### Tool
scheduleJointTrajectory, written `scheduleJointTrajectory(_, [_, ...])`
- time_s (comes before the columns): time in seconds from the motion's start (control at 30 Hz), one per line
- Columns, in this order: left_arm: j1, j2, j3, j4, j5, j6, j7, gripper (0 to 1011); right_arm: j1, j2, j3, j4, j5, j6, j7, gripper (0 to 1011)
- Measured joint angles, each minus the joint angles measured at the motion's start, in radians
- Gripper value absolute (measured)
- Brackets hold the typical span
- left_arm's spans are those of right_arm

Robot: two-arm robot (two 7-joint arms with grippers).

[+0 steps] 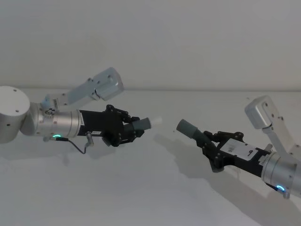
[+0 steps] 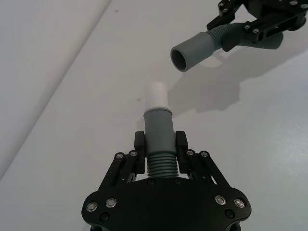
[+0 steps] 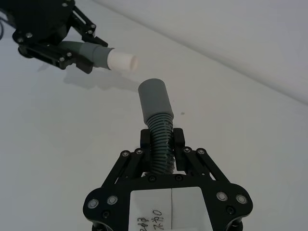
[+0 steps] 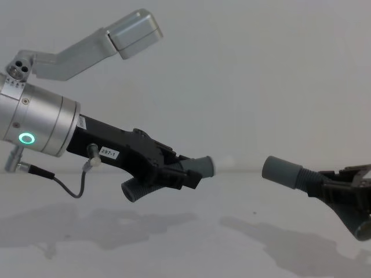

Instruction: Use both hands to pick up one end of the pipe from the table, align the ends, and insert them.

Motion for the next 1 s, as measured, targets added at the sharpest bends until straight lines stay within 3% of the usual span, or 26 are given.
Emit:
scheduleJointTrajectory(0.6, [-0.055,0.014,0.052,0.052,-0.027,-0.026,-0.14,365,0.022,0.037,-0.01,0.038,0.065,-0.045,0.107,263])
scheduleJointTrajectory(1.0, [-0.072,0.019,0.07,0.063,-0.036,-0.033,-0.169,365,0.045,0.055,-0.039,0.055,0.084,-0.051,0.158,263])
